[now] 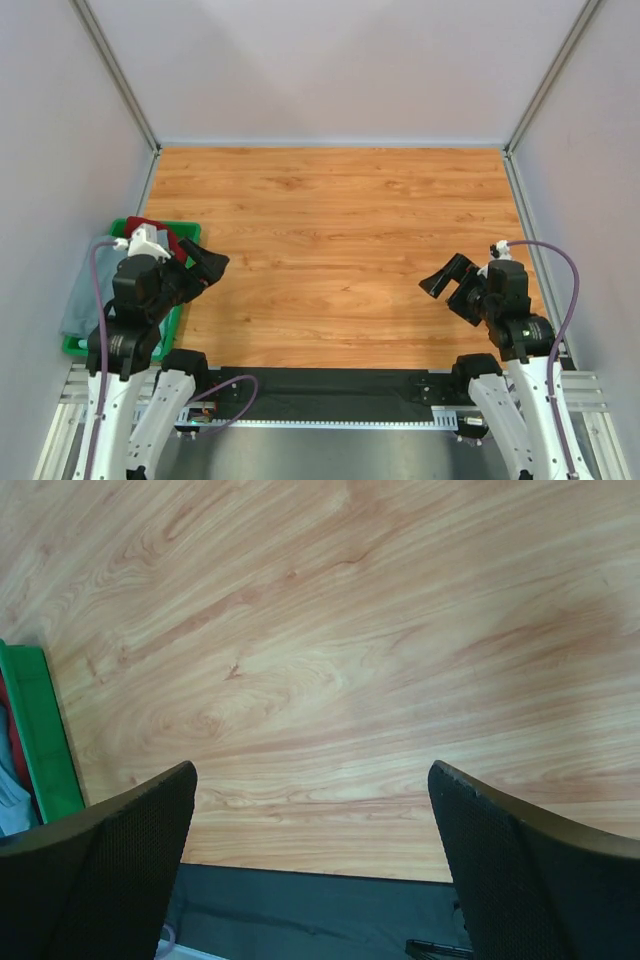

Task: Fold and stack the t-shirts
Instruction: Grab the tshirt from the pile

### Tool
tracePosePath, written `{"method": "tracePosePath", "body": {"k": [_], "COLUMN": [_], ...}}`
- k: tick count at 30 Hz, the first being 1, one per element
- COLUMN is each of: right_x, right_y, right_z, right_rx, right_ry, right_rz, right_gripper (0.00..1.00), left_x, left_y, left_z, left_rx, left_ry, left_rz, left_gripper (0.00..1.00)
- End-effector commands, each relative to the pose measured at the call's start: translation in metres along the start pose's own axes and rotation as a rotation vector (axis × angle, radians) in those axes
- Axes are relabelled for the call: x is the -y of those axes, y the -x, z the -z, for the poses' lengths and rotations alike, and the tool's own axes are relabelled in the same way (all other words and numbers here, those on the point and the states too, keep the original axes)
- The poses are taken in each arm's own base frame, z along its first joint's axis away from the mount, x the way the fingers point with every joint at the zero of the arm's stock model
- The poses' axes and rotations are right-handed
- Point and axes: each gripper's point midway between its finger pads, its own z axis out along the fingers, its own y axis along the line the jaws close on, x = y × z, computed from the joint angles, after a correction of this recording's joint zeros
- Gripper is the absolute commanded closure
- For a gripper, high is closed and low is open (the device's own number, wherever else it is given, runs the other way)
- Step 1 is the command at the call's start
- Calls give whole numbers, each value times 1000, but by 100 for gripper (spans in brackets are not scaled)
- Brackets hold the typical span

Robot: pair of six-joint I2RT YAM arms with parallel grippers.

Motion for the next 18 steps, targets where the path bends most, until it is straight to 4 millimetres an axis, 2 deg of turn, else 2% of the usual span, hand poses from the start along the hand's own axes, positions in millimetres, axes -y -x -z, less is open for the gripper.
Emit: {"method": "tracePosePath", "body": {"k": [1, 2, 3, 4, 6, 7, 8, 11, 14, 15, 16, 18], "right_x": [-14, -19, -33, -34, -34, -40, -44, -53, -63, -65, -67, -70], "right_y": [22, 23, 21, 20, 21, 21, 18, 7, 0, -1, -1, -1], "right_z": [19, 19, 24, 24, 22, 19, 19, 16, 19, 20, 22, 24], "right_rx": [45, 22, -7, -27, -35, -35, -47, -114, -146, -145, -145, -139], "right_ry": [6, 18, 76, 72, 53, 93, 119, 155, 192, 200, 208, 208], "right_rz": [97, 121, 137, 123, 67, 76, 72, 55, 151, 177, 210, 248], "right_gripper": [0, 0, 0, 0, 0, 0, 9, 16, 15, 15, 14, 13], "left_x": [-8, -13, -34, -47, -63, -74, -79, -95, -116, -129, -131, -149], "left_y": [36, 40, 50, 52, 59, 66, 69, 85, 104, 108, 120, 126], "left_z": [29, 30, 22, 31, 27, 17, 11, -13, -40, -52, -59, -72], "left_rx": [138, 134, 136, 101, 55, 6, -9, -33, -67, -105, -87, -147], "left_ry": [95, 138, 294, 404, 547, 639, 674, 778, 884, 951, 968, 1025], "left_rz": [-140, -169, -166, -167, -195, -187, -183, -138, -192, -229, -255, -315], "left_gripper": [0, 0, 0, 0, 7, 13, 24, 40, 46, 46, 47, 45]}}
